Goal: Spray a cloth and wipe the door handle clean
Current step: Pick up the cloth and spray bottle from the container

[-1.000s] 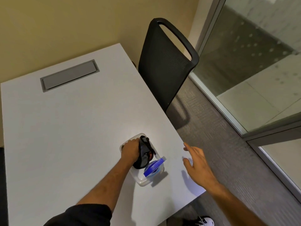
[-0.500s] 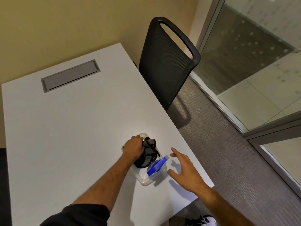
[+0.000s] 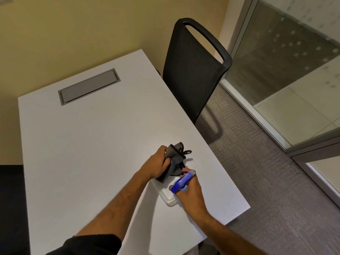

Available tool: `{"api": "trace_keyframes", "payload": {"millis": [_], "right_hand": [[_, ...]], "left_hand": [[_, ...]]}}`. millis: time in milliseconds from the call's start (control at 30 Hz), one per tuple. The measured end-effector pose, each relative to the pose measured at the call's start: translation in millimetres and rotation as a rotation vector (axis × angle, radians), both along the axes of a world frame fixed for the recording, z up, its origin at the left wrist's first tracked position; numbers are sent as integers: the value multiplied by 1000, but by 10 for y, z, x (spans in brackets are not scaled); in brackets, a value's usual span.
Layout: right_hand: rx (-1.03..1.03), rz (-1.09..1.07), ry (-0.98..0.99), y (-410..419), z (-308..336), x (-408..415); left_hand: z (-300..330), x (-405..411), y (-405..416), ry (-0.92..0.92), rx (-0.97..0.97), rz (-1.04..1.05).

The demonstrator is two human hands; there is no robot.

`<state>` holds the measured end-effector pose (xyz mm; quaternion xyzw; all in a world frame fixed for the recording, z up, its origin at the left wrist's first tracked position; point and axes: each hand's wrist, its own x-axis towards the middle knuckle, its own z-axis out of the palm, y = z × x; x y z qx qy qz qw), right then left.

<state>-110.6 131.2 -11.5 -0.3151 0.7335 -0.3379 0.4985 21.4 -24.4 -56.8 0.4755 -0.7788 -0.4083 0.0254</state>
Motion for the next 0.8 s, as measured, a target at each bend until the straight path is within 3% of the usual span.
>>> {"api": "trace_keyframes", "payload": {"millis": [300,567,800], "right_hand": [[-160,-54,-122,-61,289,-92],[-330,-99,-139,-59,753,-383],[-487,-125,-122,251,1143,-793]], "left_hand": [[203,99,25,189,49,196],[445,127,12,120,228,523],[851,-19,224,194,257,498]]}}
